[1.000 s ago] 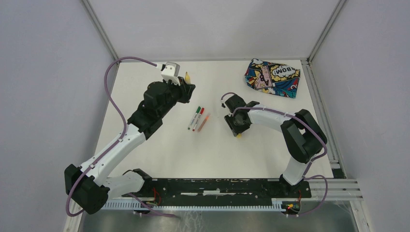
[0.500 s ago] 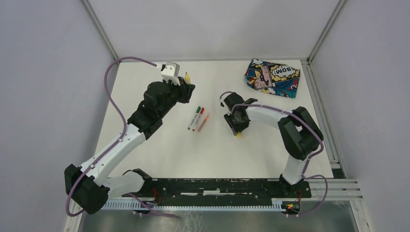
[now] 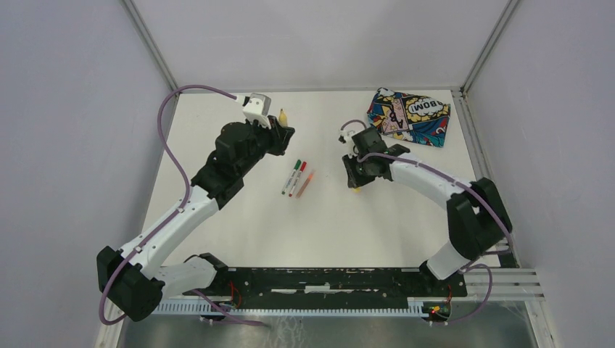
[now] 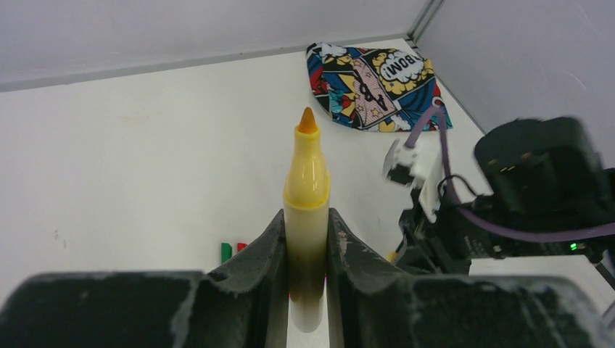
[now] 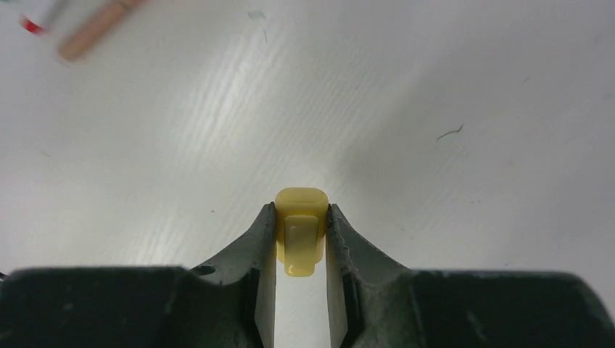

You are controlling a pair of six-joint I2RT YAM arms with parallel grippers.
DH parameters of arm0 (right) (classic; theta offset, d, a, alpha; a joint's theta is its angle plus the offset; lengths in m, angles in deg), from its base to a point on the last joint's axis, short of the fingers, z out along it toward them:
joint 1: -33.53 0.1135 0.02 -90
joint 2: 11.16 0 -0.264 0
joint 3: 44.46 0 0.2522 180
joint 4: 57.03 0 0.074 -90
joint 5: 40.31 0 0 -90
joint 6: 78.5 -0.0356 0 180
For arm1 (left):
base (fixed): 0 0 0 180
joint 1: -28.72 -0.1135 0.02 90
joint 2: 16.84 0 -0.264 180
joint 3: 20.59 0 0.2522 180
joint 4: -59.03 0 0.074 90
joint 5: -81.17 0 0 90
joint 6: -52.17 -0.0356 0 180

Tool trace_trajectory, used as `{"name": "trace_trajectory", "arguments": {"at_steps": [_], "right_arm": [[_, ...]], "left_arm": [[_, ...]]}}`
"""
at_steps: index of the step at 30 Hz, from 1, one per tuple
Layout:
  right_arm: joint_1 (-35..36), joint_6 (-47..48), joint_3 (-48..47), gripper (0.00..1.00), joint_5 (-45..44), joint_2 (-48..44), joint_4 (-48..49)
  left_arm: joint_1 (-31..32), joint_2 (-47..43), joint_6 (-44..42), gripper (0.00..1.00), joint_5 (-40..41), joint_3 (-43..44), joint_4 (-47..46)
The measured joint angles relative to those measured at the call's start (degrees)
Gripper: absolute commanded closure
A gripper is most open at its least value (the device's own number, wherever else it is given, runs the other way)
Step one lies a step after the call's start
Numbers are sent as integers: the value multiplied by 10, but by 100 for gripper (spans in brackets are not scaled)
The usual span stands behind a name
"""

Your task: Insert the pens into the pen caps

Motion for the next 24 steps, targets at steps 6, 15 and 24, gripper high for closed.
{"name": "trace_trajectory", "arguments": {"at_steps": [6, 15, 24], "right_arm": [[-5, -33, 15, 87, 1, -160, 111], [-9, -123, 75, 94, -70, -334, 256], [-10, -259, 178, 97, -161, -484, 372]], "left_arm": [[-2, 10, 0, 98, -59, 1, -17], [64, 83, -11, 98, -129, 15, -43], [147, 161, -75, 98, -136, 76, -49]]}}
